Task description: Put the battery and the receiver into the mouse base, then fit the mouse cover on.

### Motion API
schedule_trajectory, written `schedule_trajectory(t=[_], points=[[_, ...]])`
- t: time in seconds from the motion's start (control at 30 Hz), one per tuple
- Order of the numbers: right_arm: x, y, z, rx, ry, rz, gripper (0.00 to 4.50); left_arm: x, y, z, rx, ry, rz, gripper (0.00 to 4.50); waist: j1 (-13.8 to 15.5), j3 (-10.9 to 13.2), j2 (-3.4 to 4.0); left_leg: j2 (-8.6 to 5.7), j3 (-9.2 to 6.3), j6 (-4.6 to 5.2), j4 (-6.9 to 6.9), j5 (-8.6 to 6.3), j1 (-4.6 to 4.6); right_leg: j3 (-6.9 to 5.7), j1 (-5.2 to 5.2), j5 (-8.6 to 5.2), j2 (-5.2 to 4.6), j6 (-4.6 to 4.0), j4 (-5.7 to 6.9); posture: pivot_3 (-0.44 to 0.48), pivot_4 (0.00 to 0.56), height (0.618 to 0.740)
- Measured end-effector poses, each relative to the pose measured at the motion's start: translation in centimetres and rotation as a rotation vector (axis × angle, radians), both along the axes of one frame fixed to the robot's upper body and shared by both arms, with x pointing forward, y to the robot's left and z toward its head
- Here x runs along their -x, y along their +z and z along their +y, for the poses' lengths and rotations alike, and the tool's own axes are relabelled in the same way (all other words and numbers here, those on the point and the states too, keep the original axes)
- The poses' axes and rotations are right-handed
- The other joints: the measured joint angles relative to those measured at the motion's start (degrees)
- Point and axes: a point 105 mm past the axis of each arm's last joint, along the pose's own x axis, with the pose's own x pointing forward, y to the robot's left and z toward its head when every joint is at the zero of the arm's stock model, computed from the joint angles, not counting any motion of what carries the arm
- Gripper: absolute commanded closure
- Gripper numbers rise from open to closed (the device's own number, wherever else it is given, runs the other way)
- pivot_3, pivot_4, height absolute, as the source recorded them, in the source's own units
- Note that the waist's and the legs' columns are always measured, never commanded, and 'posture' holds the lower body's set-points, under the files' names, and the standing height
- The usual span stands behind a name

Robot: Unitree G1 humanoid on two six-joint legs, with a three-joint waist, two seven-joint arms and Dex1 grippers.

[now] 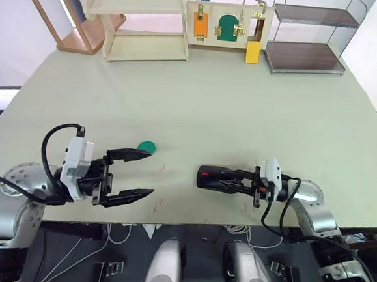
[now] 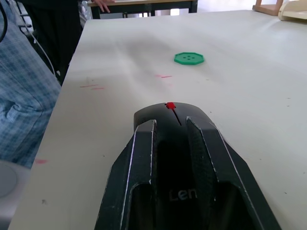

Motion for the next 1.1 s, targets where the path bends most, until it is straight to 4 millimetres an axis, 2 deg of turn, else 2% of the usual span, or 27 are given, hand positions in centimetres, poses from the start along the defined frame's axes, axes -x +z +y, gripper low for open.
schedule_trajectory(t=[0.13,0.23,0.43,0.57,0.6,0.63,0.67,0.73,0.87,0.97,1.1], points=[[-0.1,0.1,-0.9,-0.011,-0.028,0.012,3.48,0.2,-0.4,0.1,0.001,0.012,0.015,0.0,0.09,0.02,0.03,0.0,0.02,0.0,-0.08,0.0,0.08,0.01,0.06,-0.02,-0.03,-0.01,-0.03,0.0,0.15,0.74],[0.1,0.0,-2.4,-0.002,-0.058,0.046,3.48,0.5,-0.9,0.2,0.0,0.035,0.035,0.0,0.2,0.06,0.09,-0.04,0.02,0.0,-0.1,0.0,0.07,0.03,0.06,0.0,-0.12,-0.03,-0.05,0.0,0.15,0.74],[0.2,1.1,-7.0,0.017,-0.184,0.045,3.48,0.9,-2.4,1.6,0.015,0.195,0.063,0.0,0.24,0.14,0.1,-0.05,0.02,0.0,-0.1,-0.01,0.05,0.03,0.05,-0.08,-0.14,0.1,-0.1,0.0,0.15,0.74],[0.8,0.3,-9.8,0.058,-0.262,0.079,3.48,0.1,-3.6,3.1,-0.019,0.35,0.086,0.0,0.43,0.15,0.11,-0.06,0.02,0.0,-0.1,-0.01,0.06,0.01,0.06,-0.09,-0.14,0.11,-0.09,0.0,0.15,0.74],[0.9,0.1,-10.7,0.066,-0.292,0.089,3.11,0.0,-4.1,3.6,-0.027,0.391,0.093,0.0,0.38,0.15,0.11,-0.06,0.02,0.0,-0.1,-0.01,0.06,0.02,0.06,-0.09,-0.15,0.12,-0.1,0.0,0.15,0.74],[0.9,0.0,-11.0,0.068,-0.301,0.092,2.97,-0.1,-4.2,3.7,-0.027,0.402,0.095,0.0,0.37,0.15,0.11,-0.06,0.02,0.0,-0.1,-0.01,0.06,0.04,0.06,-0.09,-0.15,0.12,-0.1,0.0,0.15,0.74],[1.0,-0.1,-12.5,0.073,-0.355,0.093,2.58,-0.1,-4.9,4.1,-0.029,0.455,0.097,0.0,0.23,0.15,0.11,-0.06,0.01,0.0,-0.1,-0.01,0.06,0.08,0.06,-0.09,-0.16,0.13,-0.12,0.0,0.15,0.74],[1.1,-0.2,-13.9,0.084,-0.399,0.1,1.96,0.1,-5.3,4.3,-0.026,0.477,0.108,0.0,0.23,0.17,0.08,-0.06,0.02,0.0,-0.1,-0.01,0.05,0.07,0.06,-0.09,-0.15,0.12,-0.13,0.0,0.15,0.74],[1.7,-0.6,-16.3,0.072,-0.479,0.12,0.18,0.6,-5.8,5.6,-0.017,0.53,0.143,0.0,0.26,0.18,0.08,-0.05,0.0,0.0,-0.11,-0.01,0.05,0.04,0.05,-0.1,-0.14,0.13,-0.12,0.0,0.15,0.74],[2.2,-1.1,-18.2,0.076,-0.532,0.138,0.08,0.8,-6.5,7.0,-0.034,0.564,0.157,0.0,0.25,0.19,0.1,-0.06,-0.04,0.0,-0.11,-0.01,0.07,0.08,0.03,-0.1,-0.17,0.14,-0.14,0.0,0.15,0.74],[2.5,-1.4,-19.0,0.078,-0.545,0.143,0.08,0.8,-7.3,8.2,-0.055,0.596,0.169,0.0,0.25,0.2,0.1,-0.04,-0.07,-0.01,-0.14,-0.02,0.03,0.13,-0.08,-0.1,-0.18,0.14,-0.14,0.0,0.15,0.74]])
